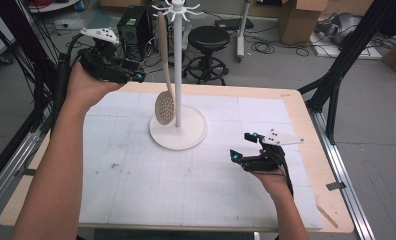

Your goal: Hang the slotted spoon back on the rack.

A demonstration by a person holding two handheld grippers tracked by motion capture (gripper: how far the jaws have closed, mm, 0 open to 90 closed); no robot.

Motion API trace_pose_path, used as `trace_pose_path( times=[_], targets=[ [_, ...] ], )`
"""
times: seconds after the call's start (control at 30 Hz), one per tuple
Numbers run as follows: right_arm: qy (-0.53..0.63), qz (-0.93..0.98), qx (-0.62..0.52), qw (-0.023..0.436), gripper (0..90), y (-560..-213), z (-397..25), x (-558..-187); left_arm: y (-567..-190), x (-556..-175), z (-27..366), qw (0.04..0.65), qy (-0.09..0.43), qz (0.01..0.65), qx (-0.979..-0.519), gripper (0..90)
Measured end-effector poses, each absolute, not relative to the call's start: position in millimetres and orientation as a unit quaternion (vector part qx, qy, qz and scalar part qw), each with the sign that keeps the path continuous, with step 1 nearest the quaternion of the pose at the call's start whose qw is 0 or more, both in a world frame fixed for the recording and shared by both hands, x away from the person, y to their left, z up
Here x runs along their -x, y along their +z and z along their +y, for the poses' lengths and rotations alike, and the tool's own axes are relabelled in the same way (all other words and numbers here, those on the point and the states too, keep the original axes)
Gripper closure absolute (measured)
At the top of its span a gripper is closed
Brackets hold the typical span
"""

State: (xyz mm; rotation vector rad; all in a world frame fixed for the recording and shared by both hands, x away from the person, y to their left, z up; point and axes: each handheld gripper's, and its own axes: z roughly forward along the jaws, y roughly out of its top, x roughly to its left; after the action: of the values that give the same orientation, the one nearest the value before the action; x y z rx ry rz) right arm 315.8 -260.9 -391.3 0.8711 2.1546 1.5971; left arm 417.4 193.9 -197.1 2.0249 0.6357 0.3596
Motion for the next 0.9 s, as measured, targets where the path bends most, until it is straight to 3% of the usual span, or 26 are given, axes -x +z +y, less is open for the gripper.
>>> trace_pose_path(
  times=[0.9],
  targets=[
    [0.559, 0.756, -0.302, 0.159, 12.4, -392.4, -258.8, -315.8, -235.2, -370.0, 210.9, 0.508, 0.113, 0.188, -0.833, 21.6]
  ],
)
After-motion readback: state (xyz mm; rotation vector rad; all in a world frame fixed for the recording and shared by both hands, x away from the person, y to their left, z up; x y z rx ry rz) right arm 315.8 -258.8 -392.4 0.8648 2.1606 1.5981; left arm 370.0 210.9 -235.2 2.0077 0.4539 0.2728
